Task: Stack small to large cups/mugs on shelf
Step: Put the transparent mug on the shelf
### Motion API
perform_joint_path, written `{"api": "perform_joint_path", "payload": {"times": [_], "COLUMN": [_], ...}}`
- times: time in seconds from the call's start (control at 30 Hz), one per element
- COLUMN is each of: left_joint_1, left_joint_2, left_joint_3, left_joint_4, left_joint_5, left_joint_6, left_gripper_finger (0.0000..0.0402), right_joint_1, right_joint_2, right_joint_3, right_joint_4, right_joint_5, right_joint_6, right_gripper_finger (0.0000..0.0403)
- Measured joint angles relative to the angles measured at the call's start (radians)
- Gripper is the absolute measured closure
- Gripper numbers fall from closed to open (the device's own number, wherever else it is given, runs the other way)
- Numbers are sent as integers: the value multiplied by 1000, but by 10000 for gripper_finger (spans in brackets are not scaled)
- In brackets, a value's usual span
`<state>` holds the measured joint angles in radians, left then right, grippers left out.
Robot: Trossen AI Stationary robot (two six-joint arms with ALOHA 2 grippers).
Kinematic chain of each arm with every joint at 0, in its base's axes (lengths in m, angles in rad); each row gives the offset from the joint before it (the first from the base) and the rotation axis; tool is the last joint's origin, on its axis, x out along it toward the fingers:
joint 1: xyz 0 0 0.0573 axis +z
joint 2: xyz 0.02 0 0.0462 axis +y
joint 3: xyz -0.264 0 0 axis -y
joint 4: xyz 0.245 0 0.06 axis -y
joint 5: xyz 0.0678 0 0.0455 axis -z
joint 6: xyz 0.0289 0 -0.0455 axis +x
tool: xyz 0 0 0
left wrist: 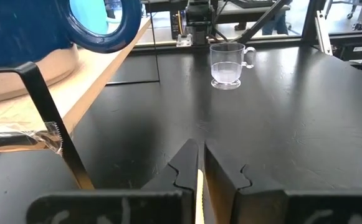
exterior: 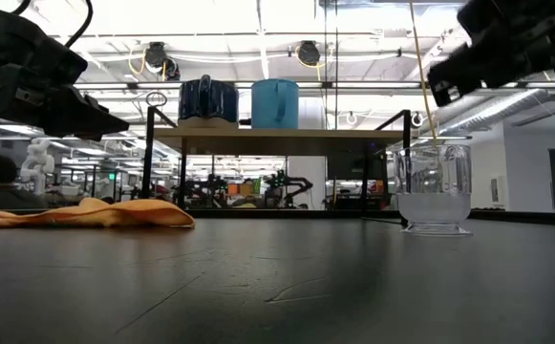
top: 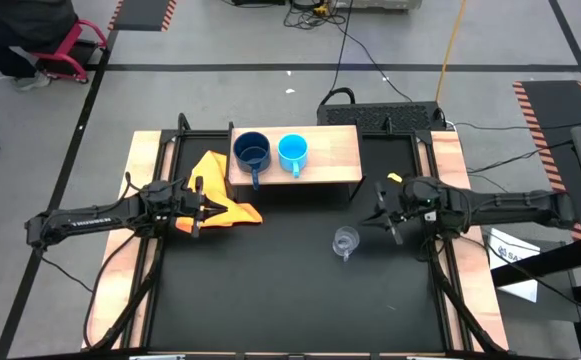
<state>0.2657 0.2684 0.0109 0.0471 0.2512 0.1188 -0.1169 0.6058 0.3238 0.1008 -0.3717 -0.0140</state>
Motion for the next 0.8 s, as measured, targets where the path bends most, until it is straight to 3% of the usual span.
{"api": "perform_joint_path", "payload": {"times": [0.27,0.4,0.8], "left_joint_1": [0,0,0], "left_joint_2": [0,0,0], "left_joint_3": [0,0,0], "left_joint_4": [0,0,1], "left_joint_5": [0,0,6], "left_joint_6": [0,0,-9], "left_gripper_finger": [371,371,371], "right_joint_1": [36,36,33], "right_joint_2": [132,192,262], "right_joint_3": [125,178,324], "right_joint_4": [-38,-161,-401], "right_joint_5": [12,88,168], "right_joint_6": [2,28,146], "right_gripper_finger": [403,403,403]}}
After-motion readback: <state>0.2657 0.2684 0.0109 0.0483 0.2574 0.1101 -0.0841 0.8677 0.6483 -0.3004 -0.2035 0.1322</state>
